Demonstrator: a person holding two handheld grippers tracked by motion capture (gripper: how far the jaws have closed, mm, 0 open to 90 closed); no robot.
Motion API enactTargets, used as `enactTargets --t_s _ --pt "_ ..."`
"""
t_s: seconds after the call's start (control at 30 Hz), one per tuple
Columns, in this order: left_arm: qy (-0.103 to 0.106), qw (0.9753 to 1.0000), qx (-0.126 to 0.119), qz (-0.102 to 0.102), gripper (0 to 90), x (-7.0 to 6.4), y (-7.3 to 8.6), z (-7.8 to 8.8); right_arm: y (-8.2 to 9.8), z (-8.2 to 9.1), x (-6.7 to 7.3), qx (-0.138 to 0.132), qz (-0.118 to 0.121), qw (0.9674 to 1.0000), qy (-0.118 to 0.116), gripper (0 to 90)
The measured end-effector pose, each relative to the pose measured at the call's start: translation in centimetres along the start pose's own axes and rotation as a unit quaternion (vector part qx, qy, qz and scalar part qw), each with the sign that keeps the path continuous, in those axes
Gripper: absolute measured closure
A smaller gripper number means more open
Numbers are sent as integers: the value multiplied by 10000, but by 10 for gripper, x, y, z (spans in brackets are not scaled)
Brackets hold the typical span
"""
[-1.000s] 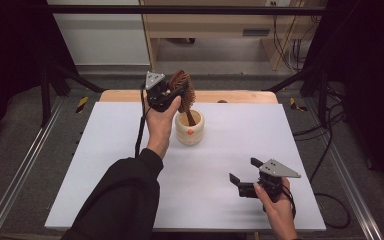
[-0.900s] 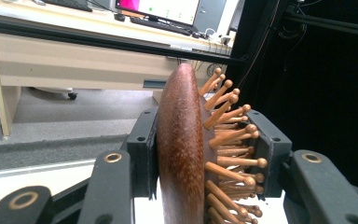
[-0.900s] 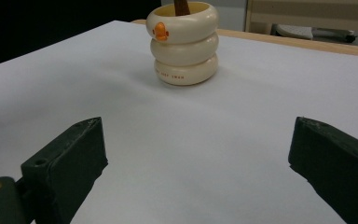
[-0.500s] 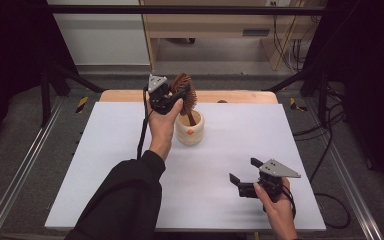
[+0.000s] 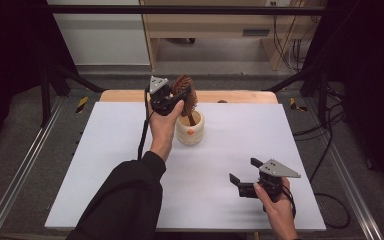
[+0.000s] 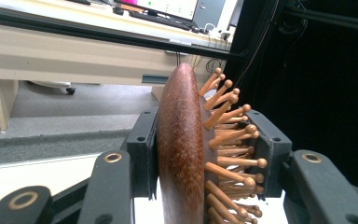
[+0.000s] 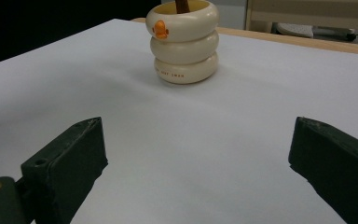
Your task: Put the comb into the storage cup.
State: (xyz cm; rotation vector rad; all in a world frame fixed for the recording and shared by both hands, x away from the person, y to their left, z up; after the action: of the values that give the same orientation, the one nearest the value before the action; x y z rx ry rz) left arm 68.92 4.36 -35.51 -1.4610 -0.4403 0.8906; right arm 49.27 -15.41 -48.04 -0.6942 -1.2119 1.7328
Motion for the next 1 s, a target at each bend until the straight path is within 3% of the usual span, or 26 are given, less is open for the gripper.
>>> enactTargets --t_s 0.43,1.0 --pt "25 9999 -5 144 515 2 8 0 1 -1 1 23 14 10000 3 45" --pt "21 10000 -18 85 514 1 9 0 1 -1 2 39 48 10000 4 44"
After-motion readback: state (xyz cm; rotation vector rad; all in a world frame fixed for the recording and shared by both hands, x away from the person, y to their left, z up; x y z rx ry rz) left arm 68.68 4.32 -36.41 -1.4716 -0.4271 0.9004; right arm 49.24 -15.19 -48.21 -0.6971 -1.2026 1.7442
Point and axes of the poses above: each handheld gripper's, and its own axes: z roughly backward along the jaws, y roughly out of its underside, x roughly to its left, the point moved 10 cm from there along -z, roughly forward along the jaws, and after that the axes turned 10 degrees about y, right-handed, at the moved point
